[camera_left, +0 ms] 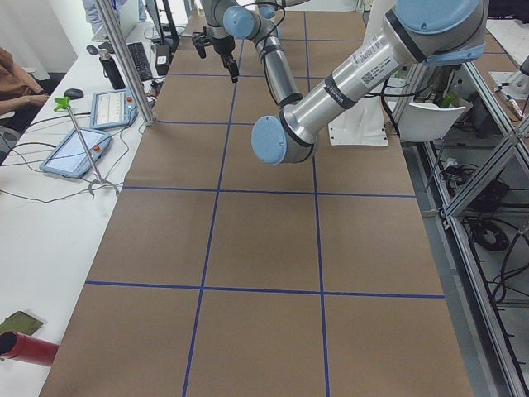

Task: Left arm hands cup to right arm to dump lemon

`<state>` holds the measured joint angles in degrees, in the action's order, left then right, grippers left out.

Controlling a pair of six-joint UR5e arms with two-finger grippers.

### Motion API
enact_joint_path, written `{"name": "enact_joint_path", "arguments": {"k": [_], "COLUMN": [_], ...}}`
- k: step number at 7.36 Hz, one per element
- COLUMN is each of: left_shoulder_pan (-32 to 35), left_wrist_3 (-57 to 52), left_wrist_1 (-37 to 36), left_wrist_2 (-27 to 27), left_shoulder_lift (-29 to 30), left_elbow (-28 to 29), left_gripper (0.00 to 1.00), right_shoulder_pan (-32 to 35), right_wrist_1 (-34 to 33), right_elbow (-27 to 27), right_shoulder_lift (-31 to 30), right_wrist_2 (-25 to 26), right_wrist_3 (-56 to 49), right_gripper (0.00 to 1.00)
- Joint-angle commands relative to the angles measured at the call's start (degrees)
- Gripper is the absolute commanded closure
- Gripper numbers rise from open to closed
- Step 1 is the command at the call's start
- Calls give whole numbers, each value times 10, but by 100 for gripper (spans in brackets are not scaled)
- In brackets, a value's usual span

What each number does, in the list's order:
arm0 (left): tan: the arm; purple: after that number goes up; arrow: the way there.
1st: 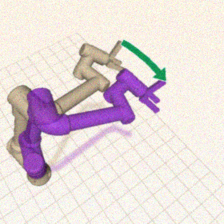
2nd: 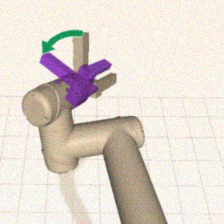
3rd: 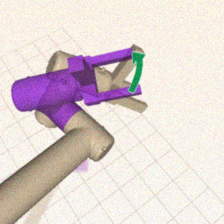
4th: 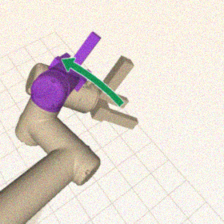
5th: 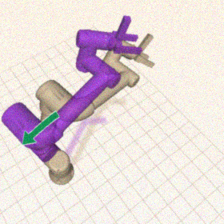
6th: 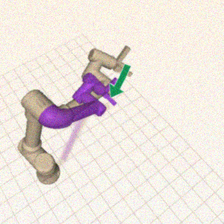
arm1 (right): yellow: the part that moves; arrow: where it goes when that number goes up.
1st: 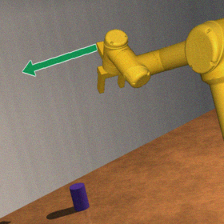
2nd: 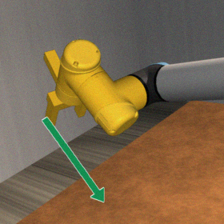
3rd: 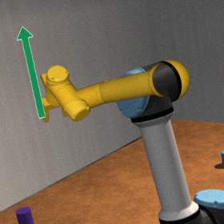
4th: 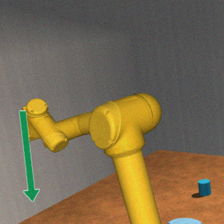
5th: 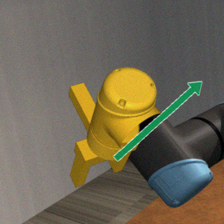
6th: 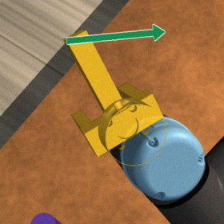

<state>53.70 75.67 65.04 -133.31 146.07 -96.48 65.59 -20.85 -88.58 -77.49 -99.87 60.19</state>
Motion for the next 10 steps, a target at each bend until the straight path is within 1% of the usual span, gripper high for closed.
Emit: {"name": "enact_joint_path", "arguments": {"k": [1, 2, 3, 4, 5, 6, 7, 8, 9, 10], "left_shoulder_pan": [0, 1, -2, -4, -6, -7, -13, -20, -31, -46], "left_wrist_3": [0, 0, -1, 0, 0, 2, 2, 3, 2, 3], "left_wrist_1": [1, 1, 2, 2, 1, 1, 2, 3, 7, 9], "left_wrist_2": [2, 3, 15, 16, 15, 13, 14, 14, 15, 30], "left_shoulder_lift": [4, 9, 15, 22, 33, 40, 47, 50, 51, 61], "left_elbow": [1, 0, 0, -1, 3, 4, 9, 11, 15, 24], "left_gripper": [0, 0, 0, 0, 0, 0, 0, 0, 0, 0], "right_shoulder_pan": [-105, -152, -195, -241, -312, -370, -394, -405, -418, -424], "right_wrist_1": [-41, -41, -41, -43, -66, -128, -215, -289, -312, -315], "right_elbow": [-47, -68, -101, -115, -126, -146, -179, -212, -227, -230], "right_shoulder_lift": [-3, -11, -29, -34, -34, -20, 13, 33, 38, 40], "right_wrist_2": [80, 108, 117, 147, 244, 306, 336, 346, 357, 361], "right_wrist_3": [-31, -55, -74, -80, -81, -89, -89, -89, -89, -89], "right_gripper": [100, 100, 100, 100, 100, 100, 100, 100, 100, 100]}}
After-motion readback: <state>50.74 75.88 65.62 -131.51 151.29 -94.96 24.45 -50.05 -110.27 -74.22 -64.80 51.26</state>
